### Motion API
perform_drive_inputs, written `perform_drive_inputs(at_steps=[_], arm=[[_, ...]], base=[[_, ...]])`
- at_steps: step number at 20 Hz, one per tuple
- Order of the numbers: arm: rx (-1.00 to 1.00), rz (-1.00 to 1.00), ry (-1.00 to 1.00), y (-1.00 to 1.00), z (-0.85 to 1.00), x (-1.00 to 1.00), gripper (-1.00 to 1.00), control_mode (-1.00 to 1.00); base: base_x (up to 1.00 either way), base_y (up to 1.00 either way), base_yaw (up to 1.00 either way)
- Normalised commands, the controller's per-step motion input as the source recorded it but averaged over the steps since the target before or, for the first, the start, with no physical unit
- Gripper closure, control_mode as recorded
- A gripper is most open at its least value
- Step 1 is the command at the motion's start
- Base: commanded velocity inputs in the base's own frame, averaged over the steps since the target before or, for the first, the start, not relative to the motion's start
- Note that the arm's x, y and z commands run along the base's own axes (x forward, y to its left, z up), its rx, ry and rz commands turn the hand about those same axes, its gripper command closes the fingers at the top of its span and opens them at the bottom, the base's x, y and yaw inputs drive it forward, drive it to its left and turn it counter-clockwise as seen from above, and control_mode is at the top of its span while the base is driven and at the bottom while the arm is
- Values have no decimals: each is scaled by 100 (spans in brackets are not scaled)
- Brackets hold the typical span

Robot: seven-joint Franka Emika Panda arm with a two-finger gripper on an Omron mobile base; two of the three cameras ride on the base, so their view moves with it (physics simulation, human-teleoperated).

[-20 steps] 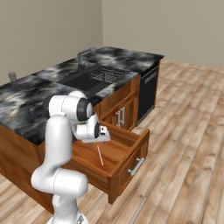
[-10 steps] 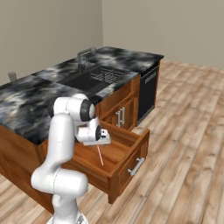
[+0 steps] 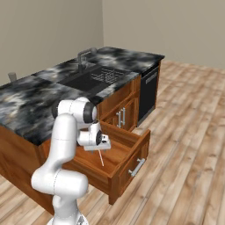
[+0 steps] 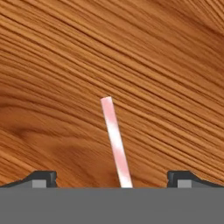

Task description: Take a straw from the drawer in front and place it inside the glass cup on the dining counter.

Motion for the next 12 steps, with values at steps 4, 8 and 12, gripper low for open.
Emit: perform_drive_inputs(at_steps=[4, 8, 12], arm=[[2, 0, 6, 0, -29, 7, -100, -100], [2, 0, 3, -2, -20, 16, -100, -100], [1, 0, 5, -8, -28, 13, -100, -100]], base=[[0, 0, 0], [0, 0, 0], [0, 0, 0]])
